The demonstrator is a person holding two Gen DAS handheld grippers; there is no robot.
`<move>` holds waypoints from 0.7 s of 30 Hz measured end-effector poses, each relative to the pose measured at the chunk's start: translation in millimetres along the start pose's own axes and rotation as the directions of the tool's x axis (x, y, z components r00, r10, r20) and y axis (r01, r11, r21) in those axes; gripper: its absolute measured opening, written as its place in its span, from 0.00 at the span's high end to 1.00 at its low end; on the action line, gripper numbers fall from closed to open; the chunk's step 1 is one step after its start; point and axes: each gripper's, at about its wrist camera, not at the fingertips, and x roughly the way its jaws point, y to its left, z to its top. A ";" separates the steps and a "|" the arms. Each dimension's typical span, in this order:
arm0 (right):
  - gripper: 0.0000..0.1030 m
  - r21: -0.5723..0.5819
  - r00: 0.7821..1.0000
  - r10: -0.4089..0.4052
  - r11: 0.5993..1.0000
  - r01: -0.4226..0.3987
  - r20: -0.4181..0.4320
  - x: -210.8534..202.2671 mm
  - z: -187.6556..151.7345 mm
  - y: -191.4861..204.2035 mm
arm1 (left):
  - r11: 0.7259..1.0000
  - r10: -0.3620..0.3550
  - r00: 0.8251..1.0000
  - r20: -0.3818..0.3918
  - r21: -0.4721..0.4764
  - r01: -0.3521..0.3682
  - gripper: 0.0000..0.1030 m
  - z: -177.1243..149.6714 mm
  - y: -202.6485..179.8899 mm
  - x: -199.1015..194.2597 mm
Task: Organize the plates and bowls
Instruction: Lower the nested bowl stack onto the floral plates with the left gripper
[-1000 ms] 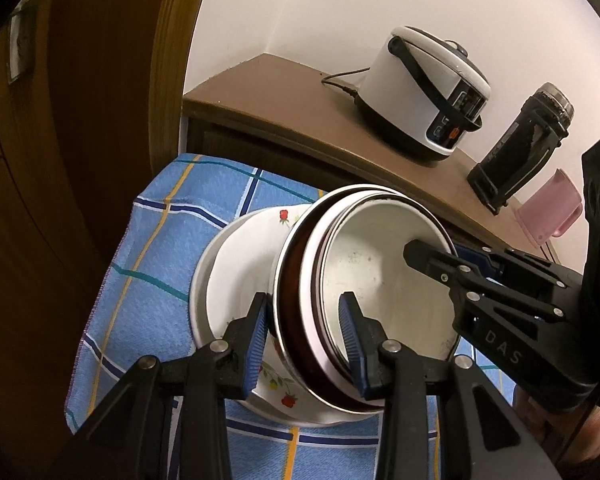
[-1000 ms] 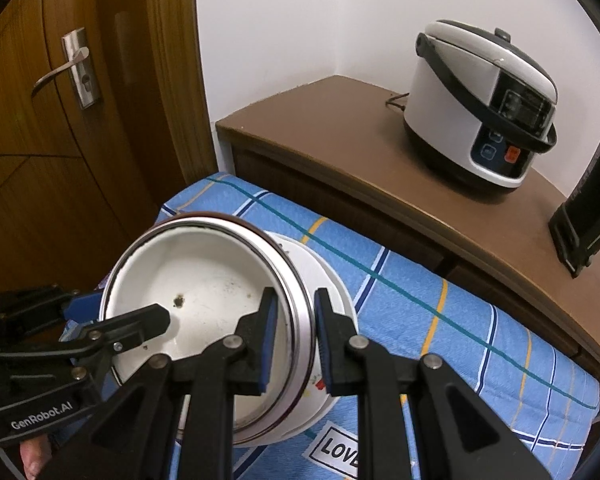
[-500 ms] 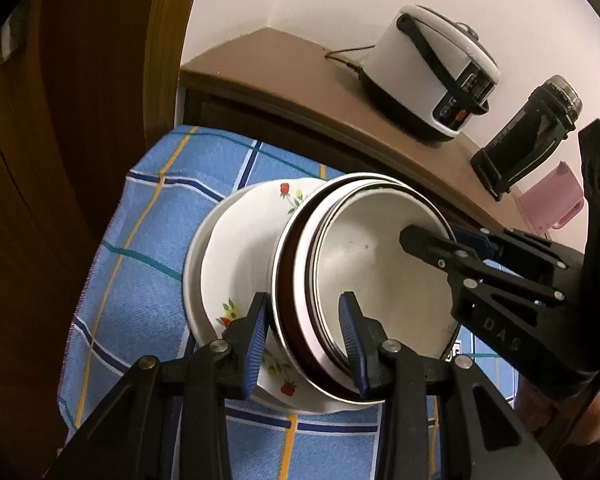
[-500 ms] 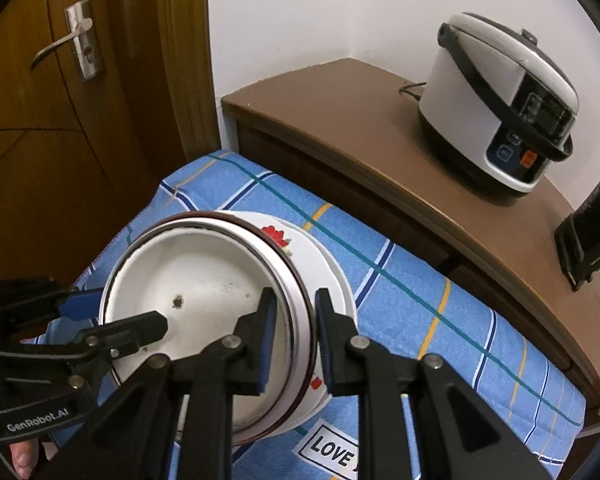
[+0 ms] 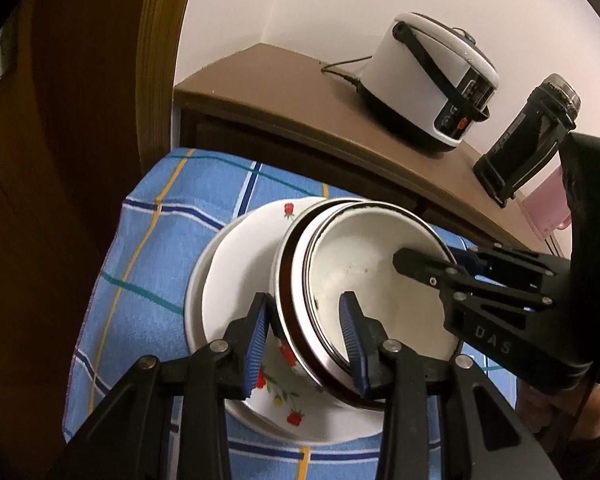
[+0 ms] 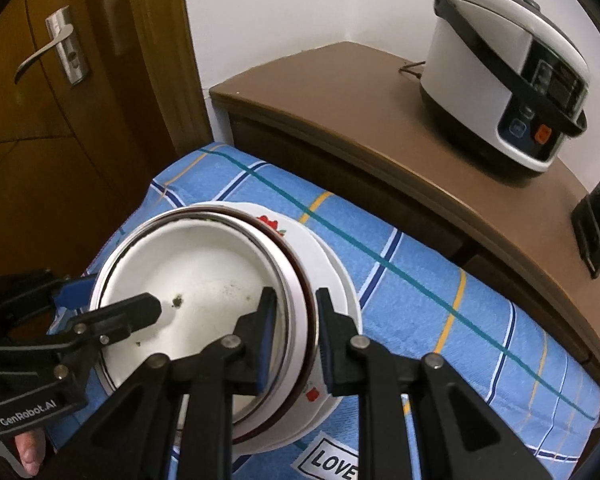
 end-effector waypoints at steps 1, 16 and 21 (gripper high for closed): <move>0.81 0.004 1.000 0.001 1.000 -0.001 0.004 -0.5 -1.0 -0.3 | 1.000 0.004 1.000 0.011 0.006 -0.004 0.62 -0.1 -0.6 0.7; 0.82 -0.004 0.997 -0.010 1.000 0.010 0.077 -8.2 -11.0 6.1 | 1.000 -0.023 0.998 0.066 0.002 0.023 0.59 -9.7 4.6 17.7; 0.81 0.015 0.996 -0.020 1.000 0.019 0.090 -5.0 -11.2 3.8 | 1.000 -0.008 0.995 0.103 -0.004 0.008 0.59 -10.2 7.6 10.6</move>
